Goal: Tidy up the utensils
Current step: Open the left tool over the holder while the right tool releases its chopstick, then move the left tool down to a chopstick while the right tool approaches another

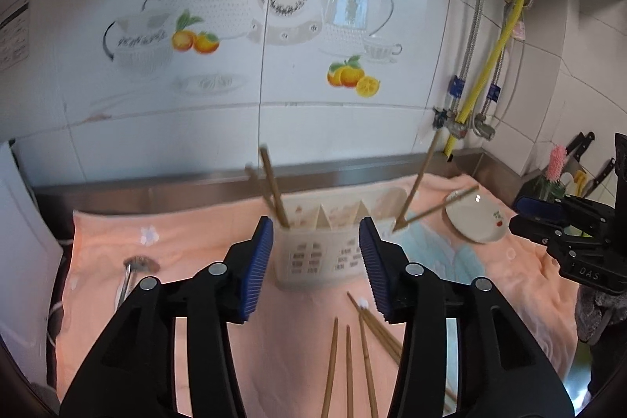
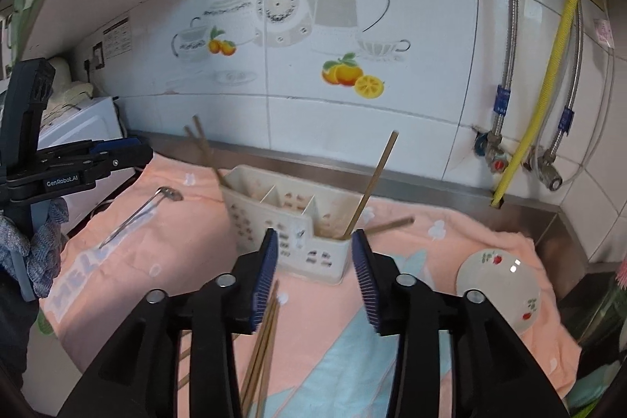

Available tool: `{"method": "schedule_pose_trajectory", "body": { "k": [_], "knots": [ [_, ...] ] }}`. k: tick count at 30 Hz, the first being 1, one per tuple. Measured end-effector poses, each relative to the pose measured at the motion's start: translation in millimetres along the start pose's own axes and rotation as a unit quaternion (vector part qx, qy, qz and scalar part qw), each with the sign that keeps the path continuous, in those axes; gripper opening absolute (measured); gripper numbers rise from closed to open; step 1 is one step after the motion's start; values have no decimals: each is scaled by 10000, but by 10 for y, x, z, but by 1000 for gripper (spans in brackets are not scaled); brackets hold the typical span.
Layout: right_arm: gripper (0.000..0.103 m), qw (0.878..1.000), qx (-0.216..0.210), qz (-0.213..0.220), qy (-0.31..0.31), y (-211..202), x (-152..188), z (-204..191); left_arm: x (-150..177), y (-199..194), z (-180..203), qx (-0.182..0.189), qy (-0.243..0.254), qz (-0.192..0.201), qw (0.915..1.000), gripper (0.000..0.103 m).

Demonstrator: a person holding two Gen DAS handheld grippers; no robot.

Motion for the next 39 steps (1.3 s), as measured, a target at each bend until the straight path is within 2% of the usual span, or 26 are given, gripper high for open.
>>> {"method": "schedule_pose_trajectory", "body": {
  "k": [8, 13, 28, 39],
  "knots": [
    [44, 9998, -144, -73, -89, -128, 503, -222, 536, -81, -37, -128, -65, -212, 9997, 58],
    [44, 9994, -217, -246, -71, -113, 849, -321, 850, -117, -105, -115, -184, -367, 9991, 58],
    [43, 9968, -239, -755, 79, 9, 1588, -437, 1476, -230, -152, -199, -304, -738, 9966, 62],
    [30, 9929, -191, -1172, 52, 221, 1952, -543, 1820, -182, -194, -186, -449, -1048, 9933, 62]
  ]
}}
Point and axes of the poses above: each gripper's, at about its wrist camera, not at the fingertips, and y roughly the way its jaws point, z to its right, x to its underside, the point moved 1 cm from there along y, roughly the way its jaws point, and after that the axes turned 14 degrees about x, right-handed, at the moved point
